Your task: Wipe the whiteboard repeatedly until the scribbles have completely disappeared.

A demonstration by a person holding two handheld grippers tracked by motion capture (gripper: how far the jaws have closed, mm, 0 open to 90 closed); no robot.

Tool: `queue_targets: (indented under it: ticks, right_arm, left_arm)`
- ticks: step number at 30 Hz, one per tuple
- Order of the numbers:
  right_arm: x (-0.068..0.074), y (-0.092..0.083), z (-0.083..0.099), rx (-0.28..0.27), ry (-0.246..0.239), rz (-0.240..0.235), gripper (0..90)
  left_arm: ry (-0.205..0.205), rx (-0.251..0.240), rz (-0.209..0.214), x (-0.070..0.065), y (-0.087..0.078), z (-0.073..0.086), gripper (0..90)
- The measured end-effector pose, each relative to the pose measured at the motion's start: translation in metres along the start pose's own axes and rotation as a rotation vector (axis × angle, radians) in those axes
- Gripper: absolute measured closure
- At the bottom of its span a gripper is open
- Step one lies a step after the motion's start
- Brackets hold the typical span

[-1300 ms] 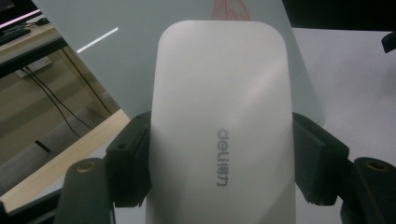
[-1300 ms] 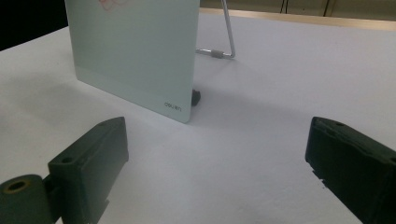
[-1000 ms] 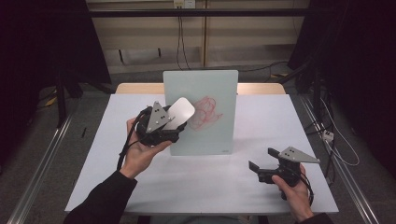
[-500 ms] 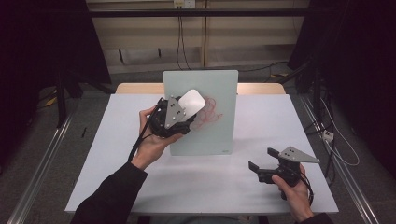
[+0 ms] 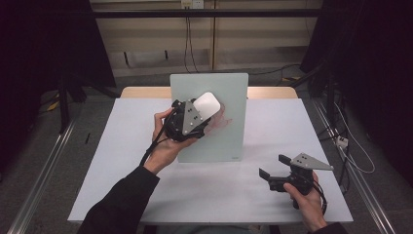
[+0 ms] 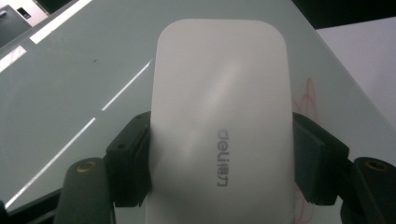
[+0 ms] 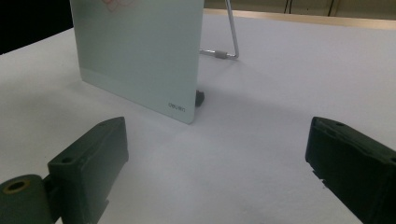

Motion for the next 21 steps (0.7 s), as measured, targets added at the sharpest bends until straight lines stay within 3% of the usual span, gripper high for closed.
queue_targets:
  ticks: [17,21]
  right_arm:
    - [0.0,-0.001,0.0,0.001,-0.002,0.001,5.7]
    - [0.0,-0.001,0.0,0.001,-0.003,0.0,5.7]
  left_arm:
    - [0.071,0.044,0.101,-0.036,0.005,0.021,31.0]
    - [0.049,0.044,0.115,-0.035,0.005,0.02,31.0]
Point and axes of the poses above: each handheld gripper's, and its own axes: y roughly forward along the jaws, z roughly out of its underside, x roughly to its left, the point moved 2 cm from there along y, roughly forward along the jaws, and after that the axes turned 4 degrees about -z, right-handed, at the moved point
